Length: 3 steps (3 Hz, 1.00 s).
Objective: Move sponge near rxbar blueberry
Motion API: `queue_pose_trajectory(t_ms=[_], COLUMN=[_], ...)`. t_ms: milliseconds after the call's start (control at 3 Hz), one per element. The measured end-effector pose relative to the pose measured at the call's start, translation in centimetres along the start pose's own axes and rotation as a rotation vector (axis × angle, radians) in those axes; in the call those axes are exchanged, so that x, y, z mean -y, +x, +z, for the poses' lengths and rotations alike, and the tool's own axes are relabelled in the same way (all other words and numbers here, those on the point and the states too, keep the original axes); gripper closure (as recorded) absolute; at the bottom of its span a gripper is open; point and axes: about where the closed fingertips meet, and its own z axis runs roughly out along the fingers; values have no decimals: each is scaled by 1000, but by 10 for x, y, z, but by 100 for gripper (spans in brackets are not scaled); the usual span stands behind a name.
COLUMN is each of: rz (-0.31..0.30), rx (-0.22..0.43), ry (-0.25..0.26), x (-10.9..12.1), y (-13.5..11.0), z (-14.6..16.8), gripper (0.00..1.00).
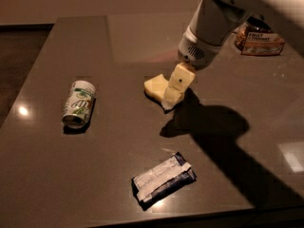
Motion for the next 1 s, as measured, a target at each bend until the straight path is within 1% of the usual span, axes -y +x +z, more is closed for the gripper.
queue_pose_trajectory(t_ms=[333,667,1000], rz=[-22,-34,-40], rx=[-57,-94,-131], ry=[-1,2,20], x=[-14,-18,-14], y=[-13,-17,-16], z=[30,44,52], gripper=[3,5,22])
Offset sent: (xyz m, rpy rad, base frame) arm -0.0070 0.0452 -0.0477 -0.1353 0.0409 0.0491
